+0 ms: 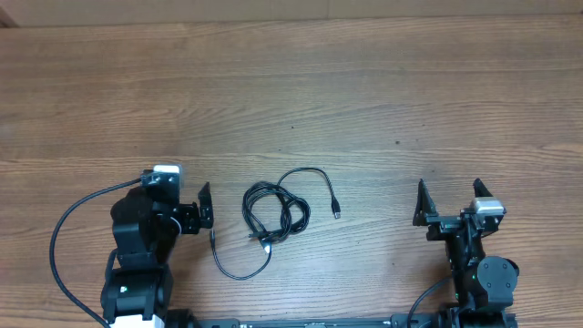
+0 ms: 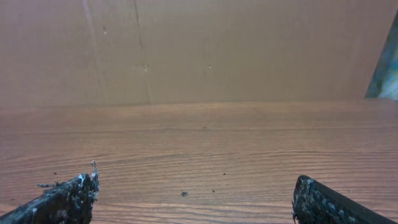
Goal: Untangle cables
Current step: 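Move the left gripper forward over the tangled black cable bundle, then lower the left gripper and grasp the black cable bundle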
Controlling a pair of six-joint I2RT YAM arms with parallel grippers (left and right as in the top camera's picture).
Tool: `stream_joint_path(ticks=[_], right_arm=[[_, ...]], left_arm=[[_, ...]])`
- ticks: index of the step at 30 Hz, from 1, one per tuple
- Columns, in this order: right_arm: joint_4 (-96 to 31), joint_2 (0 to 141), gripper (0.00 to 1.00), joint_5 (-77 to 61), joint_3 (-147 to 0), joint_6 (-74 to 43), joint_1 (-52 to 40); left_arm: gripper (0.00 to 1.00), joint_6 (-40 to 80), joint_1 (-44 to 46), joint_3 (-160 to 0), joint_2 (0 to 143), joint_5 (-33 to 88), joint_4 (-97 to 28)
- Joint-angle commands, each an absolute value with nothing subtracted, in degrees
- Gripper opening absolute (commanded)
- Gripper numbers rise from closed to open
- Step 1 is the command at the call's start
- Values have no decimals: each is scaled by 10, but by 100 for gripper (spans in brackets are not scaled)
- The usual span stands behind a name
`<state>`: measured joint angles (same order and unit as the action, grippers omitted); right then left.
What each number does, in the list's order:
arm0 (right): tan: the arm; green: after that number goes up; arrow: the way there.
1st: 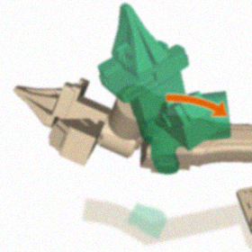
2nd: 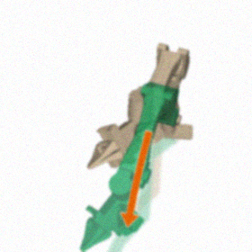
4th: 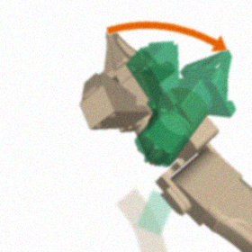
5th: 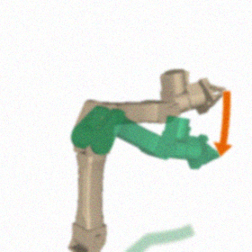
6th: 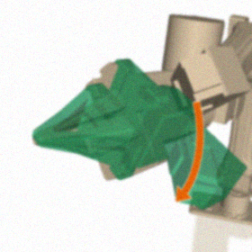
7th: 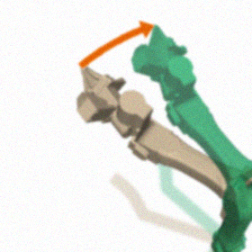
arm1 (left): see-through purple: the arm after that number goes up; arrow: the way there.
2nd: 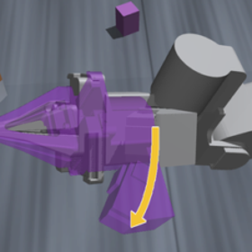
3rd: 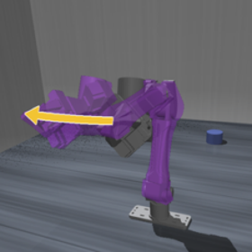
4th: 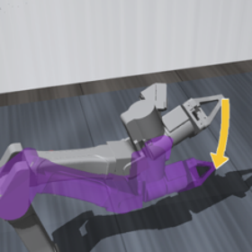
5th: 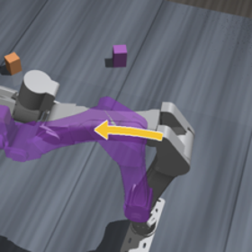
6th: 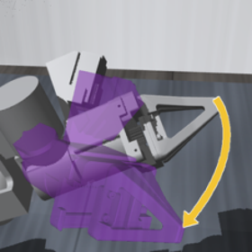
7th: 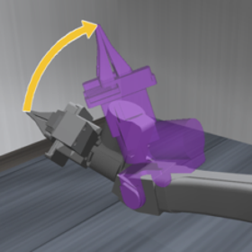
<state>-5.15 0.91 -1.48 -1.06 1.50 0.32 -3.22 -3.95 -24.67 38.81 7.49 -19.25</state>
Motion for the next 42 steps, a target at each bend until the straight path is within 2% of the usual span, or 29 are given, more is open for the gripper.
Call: stream_joint_path(ticks=[1, 12, 22, 33, 42], right_arm=[[-48, 4, 100, -12, -5, 13, 1], [-48, 4, 100, -12, -5, 13, 1], [-48, 4, 100, -11, -5, 13, 1], [-48, 4, 100, -11, -5, 13, 1], [-48, 4, 100, -12, -5, 13, 1]], left_arm=[[100, -41, -37, -249, 386, 107, -196], [100, -67, 2, -255, 409, 120, -221], [100, -80, 35, -432, 493, 128, -384], [100, -88, 127, -582, 681, 136, -522], [100, -47, 175, -628, 814, 136, -565]])
